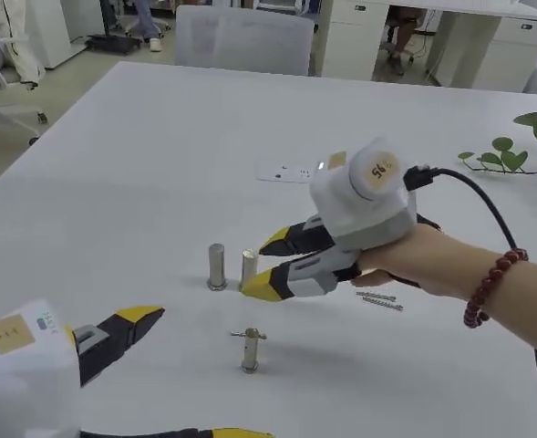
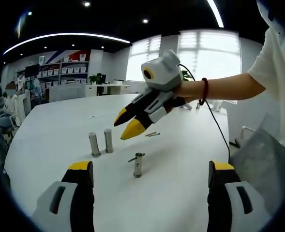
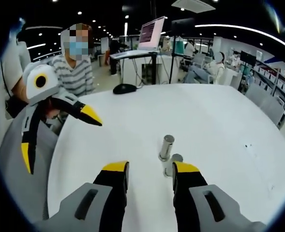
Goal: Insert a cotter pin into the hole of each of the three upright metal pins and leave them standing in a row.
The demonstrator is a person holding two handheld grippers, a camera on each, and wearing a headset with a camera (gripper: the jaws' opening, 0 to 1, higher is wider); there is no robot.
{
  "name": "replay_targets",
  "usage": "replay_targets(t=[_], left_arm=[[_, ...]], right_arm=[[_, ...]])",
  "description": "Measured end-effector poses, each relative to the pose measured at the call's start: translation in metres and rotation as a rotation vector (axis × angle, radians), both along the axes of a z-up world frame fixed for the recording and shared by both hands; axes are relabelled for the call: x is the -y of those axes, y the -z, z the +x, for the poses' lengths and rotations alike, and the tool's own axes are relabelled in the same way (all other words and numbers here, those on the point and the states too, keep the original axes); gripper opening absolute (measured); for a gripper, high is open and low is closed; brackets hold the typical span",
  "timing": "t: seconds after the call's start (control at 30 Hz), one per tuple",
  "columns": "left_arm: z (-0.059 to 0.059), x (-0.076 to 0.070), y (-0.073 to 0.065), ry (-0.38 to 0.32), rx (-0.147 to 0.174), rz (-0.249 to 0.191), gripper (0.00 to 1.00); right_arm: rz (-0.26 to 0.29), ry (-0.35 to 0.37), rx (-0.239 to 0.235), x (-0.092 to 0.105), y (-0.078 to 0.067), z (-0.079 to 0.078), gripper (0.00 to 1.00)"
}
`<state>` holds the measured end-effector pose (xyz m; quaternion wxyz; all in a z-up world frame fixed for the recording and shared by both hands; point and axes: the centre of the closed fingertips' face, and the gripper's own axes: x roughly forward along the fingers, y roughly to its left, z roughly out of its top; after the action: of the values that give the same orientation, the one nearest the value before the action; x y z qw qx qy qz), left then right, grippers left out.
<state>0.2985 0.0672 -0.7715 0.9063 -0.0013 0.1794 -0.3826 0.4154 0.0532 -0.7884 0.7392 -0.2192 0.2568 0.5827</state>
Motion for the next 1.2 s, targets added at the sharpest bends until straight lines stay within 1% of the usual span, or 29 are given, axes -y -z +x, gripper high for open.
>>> replay_targets(t=[0.2, 0.27, 0.33, 0.47, 0.6, 0.7, 0.87, 1.0, 1.2], left_arm=[[0.0, -0.001, -0.001, -0.003, -0.002, -0.008, 0.99], [-0.001, -0.002, -0.002, -0.005, -0.005, -0.01, 0.99], [0.0, -0.002, -0.003, -0.008, -0.002, -0.013, 0.99], [0.0, -0.004, -0.004, -0.016, -0.004, -0.014, 0.99], [0.0, -0.005, -0.003, -0.021, -0.006, -0.015, 0.99], [0.0, -0.005, -0.003, -0.023, -0.012, -0.017, 0.99], [0.001, -0.006, -0.003, -0.03, -0.01, -0.022, 0.98], [0.001, -0.007, -0.003, -0.033, -0.009, -0.023, 0.98], [0.002, -0.008, -0.003, -0.036, -0.01, -0.026, 0.97]], right_arm=[[0.013, 0.045, -0.014, 0.0, 0.009, 0.014, 0.37], [0.032, 0.063, -0.013, -0.002, 0.01, 0.02, 0.37], [0.047, 0.086, -0.03, -0.003, 0.012, 0.024, 0.37], [0.065, 0.102, -0.033, -0.007, 0.016, 0.032, 0.35], [0.093, 0.119, -0.059, -0.01, 0.019, 0.035, 0.34], [0.098, 0.124, -0.053, -0.011, 0.021, 0.038, 0.31], [0.122, 0.147, -0.07, -0.013, 0.027, 0.043, 0.25], [0.136, 0.148, -0.07, -0.015, 0.029, 0.043, 0.23], [0.142, 0.149, -0.049, -0.017, 0.031, 0.046, 0.18]])
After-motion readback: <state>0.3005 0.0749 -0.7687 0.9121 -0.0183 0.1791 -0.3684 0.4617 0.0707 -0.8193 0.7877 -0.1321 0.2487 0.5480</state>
